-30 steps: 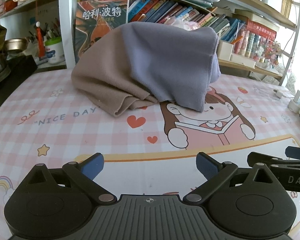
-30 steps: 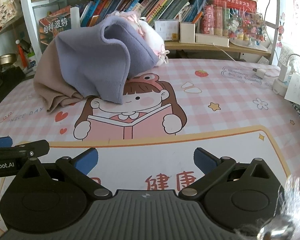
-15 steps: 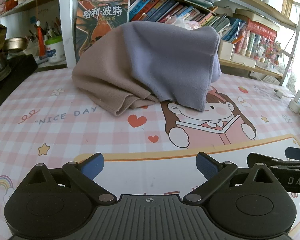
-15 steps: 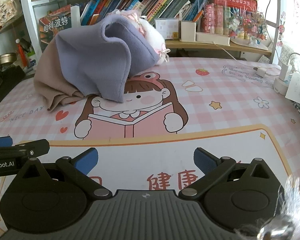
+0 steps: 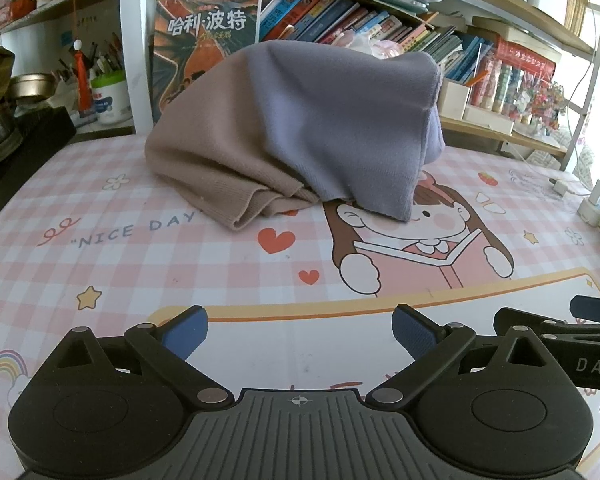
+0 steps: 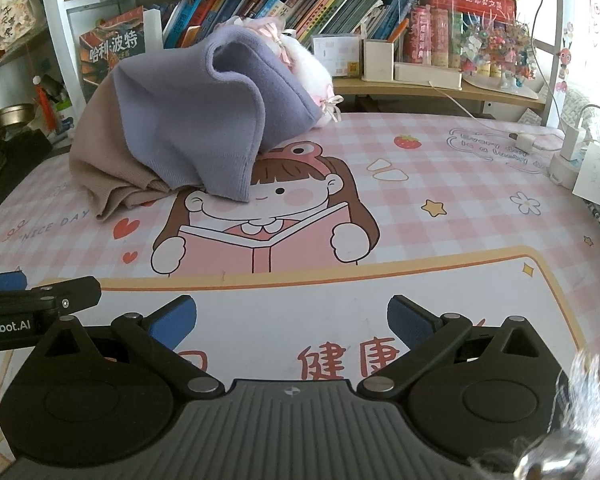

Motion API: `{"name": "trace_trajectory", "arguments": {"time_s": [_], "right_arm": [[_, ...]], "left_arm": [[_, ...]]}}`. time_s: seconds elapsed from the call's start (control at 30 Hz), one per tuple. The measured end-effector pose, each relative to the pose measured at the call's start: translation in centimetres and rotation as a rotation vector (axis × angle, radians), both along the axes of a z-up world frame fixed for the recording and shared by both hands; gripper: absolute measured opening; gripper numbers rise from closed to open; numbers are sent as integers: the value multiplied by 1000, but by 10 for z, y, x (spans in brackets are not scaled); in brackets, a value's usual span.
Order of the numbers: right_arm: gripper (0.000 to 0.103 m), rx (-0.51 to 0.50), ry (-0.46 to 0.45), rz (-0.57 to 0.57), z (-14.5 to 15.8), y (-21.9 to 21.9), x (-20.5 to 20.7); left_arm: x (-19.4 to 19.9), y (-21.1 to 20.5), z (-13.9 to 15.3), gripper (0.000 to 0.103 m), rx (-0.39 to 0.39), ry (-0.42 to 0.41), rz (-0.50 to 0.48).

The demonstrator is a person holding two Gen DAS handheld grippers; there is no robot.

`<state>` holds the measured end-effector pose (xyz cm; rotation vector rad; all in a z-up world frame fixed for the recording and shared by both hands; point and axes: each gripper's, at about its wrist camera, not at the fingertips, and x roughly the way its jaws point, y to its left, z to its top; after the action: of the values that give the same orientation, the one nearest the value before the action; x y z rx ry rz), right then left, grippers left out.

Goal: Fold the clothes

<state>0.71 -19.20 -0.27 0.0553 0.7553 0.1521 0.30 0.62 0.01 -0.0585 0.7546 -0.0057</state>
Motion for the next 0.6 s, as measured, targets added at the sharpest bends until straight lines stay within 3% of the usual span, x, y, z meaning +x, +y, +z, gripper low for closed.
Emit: {"name": "trace_trajectory", "arguments": {"time_s": [0.6], "right_arm": [[103, 2, -4, 7, 2, 5, -4]], "left_arm": [[-3, 4, 3, 100, 3, -5, 3]]}}
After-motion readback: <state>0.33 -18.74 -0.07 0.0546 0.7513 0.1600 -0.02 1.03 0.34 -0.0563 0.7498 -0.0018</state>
